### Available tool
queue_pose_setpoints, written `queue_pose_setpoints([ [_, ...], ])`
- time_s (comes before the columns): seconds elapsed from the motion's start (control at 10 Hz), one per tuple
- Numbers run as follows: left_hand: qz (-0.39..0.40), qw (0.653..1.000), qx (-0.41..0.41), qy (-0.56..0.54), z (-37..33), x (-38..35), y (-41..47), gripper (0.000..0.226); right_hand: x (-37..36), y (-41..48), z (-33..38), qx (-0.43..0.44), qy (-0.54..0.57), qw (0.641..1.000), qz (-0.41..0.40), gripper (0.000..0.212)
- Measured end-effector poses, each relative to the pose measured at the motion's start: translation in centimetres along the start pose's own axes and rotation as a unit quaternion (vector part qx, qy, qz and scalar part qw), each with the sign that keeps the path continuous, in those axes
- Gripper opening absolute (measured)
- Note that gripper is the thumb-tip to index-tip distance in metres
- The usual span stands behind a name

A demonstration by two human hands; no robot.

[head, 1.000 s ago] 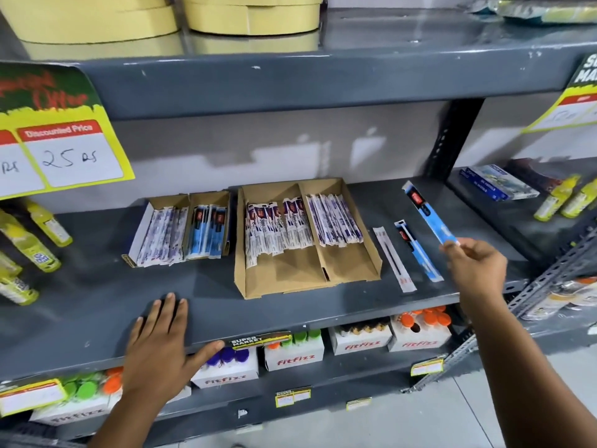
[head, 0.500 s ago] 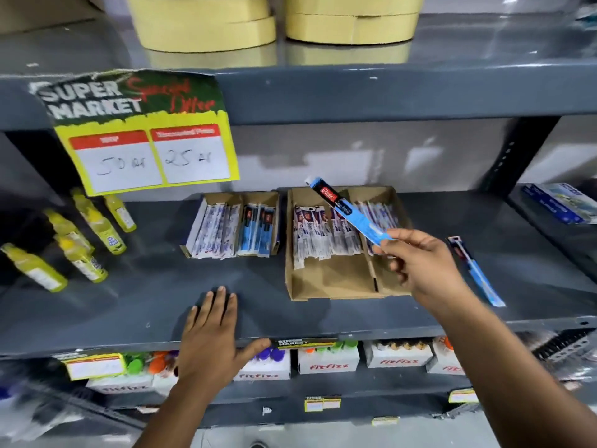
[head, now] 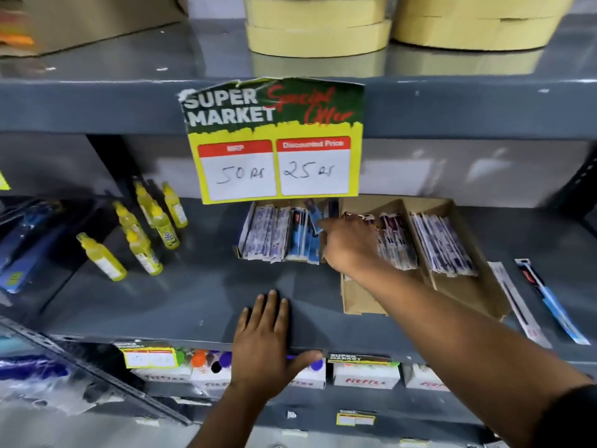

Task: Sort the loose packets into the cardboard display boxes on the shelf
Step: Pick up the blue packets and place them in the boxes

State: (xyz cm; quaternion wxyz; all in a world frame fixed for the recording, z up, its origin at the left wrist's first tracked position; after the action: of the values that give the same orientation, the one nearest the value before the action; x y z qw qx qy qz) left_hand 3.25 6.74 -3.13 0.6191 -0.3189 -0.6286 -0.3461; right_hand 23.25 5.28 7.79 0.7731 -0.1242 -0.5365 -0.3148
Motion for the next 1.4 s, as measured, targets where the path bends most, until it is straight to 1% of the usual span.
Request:
queue_pose_setpoints([
  [0.1,-0.006,1.0,-0.003,-0.01,0.0,-0.2,0.1,0.105,-0.7,0.2,1.5,0.044,-0.122,0.992,-0.006,0.029],
  [0.2,-0.012,1.0,-0.004,-0.014,0.0,-0.4,0.2,0.106,-1.8,0.5,1.8,0.039,-0.175,0.984,0.023,0.023],
  [0.4,-0.009,1.0,-0.007,-0.02,0.1,-0.7,0.3,0.106,-3.7,1.9,1.2,-0.01,-0.216,0.972,0.088,0.03],
  [0.5,-0.013,1.0,-0.007,-0.02,0.2,-0.7,0.3,0.105,-4.3,2.1,1.1,-0.031,-0.219,0.968,0.121,0.029],
  [0.6,-0.011,1.0,-0.011,-0.017,0.3,-0.7,0.2,0.105,-3.9,1.4,0.7,-0.043,-0.185,0.971,0.143,0.026],
  [0.7,-0.013,1.0,-0.007,-0.01,0.2,-0.5,0.2,0.106,-1.0,0.1,-0.5,-0.018,-0.087,0.994,0.065,0.029],
  [0.8,-0.018,1.0,0.002,0.005,0.7,-0.5,0.2,0.107,2.9,-2.4,-4.4,-0.029,0.049,0.996,-0.069,0.034],
  [0.9,-0.017,1.0,-0.004,0.025,0.7,-1.0,0.5,0.11,7.0,-7.0,-12.8,-0.099,0.116,0.969,-0.193,0.031],
  [1.0,-0.012,0.999,-0.012,0.042,0.3,-1.5,0.7,0.111,9.7,-13.0,-23.2,-0.286,0.045,0.935,-0.203,0.04],
  [1.1,-0.014,0.999,-0.007,0.046,0.3,-1.6,0.8,0.11,9.9,-18.1,-30.7,-0.434,-0.036,0.89,-0.134,0.036],
  [1.2,-0.023,0.998,-0.004,0.055,0.3,-1.6,0.8,0.109,8.8,-20.2,-33.4,-0.458,-0.063,0.882,-0.092,0.04],
  [1.4,-0.023,0.996,0.002,0.083,0.3,-1.7,0.8,0.108,8.5,-20.6,-34.0,-0.46,-0.014,0.875,-0.15,0.034],
])
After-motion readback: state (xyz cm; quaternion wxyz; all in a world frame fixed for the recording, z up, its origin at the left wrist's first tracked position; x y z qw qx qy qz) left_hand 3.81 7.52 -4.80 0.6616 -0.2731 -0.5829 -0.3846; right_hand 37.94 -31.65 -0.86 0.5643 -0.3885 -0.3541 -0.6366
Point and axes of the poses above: each hand's wrist, its own y-axis towards the middle knuckle, its own x-axis out of the back of the hand, z = x × y, the point moved 5 cm from there along y, towards the middle knuckle, and after that the axes turned 8 degrees about y, right-handed, at the moved point
